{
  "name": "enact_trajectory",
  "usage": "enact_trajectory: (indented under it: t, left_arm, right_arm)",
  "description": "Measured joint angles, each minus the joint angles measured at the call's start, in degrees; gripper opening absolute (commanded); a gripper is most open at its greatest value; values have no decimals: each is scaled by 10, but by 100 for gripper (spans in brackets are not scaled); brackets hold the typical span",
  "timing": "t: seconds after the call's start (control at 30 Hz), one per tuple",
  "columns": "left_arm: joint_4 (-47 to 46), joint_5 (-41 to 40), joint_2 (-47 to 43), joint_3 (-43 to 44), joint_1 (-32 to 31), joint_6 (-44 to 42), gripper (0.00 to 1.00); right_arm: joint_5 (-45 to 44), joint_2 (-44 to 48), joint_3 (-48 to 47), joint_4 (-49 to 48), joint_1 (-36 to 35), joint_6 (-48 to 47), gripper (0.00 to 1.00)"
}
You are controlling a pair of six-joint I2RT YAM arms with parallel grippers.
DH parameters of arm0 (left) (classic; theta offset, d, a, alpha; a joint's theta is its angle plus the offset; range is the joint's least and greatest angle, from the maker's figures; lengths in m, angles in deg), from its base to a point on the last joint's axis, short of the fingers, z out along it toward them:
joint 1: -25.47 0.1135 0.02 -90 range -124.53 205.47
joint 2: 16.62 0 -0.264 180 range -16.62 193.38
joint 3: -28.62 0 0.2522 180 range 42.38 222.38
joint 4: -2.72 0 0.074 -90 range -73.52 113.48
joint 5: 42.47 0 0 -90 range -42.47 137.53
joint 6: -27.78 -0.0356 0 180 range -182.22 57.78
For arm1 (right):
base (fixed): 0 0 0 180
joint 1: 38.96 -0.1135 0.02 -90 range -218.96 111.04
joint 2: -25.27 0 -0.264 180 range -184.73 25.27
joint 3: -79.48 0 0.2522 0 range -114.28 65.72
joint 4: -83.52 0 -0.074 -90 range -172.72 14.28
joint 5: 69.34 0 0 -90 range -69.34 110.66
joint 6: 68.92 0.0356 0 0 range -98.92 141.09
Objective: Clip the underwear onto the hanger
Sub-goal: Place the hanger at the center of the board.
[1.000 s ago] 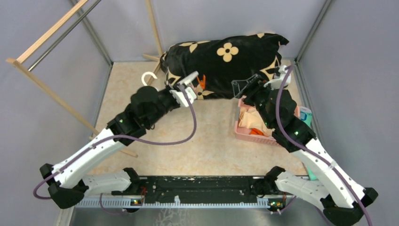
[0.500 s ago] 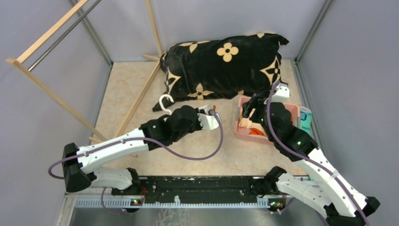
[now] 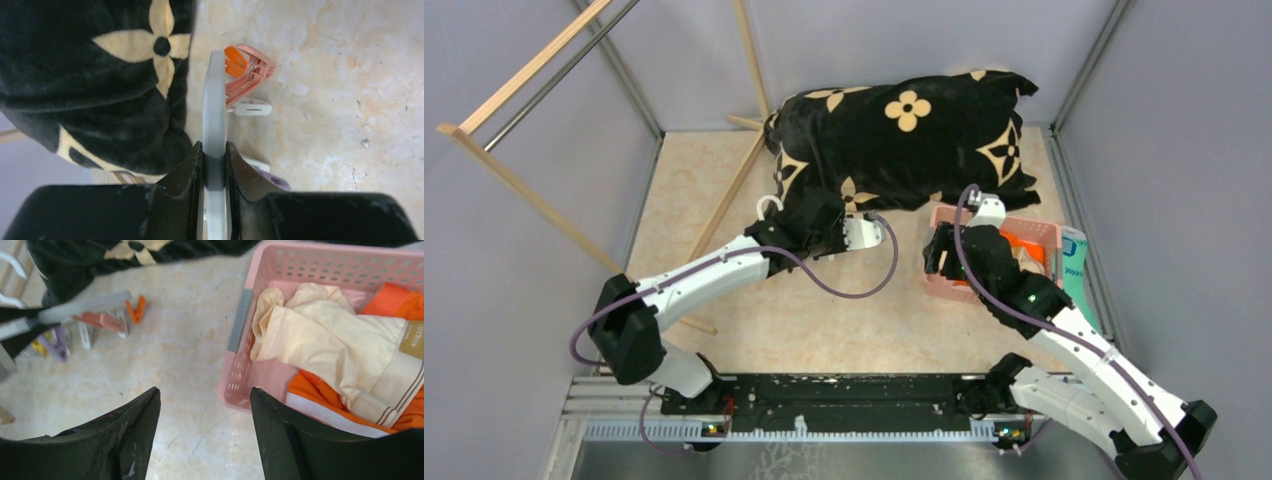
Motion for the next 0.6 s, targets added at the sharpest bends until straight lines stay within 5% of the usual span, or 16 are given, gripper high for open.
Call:
enact_trajectory:
  t: [0.13,0.43,0.6]
  left_arm:
    - [7,31,48,55,14,-22,17]
    - [21,71,142,150,40,-61,74]
    - [12,68,141,150,54,-69,78]
  right_arm:
    - [25,-16,30,-8,0,1,68]
    - [54,-16,36,-16,16,0,68]
    - [75,-17,36,-16,39,-2,69]
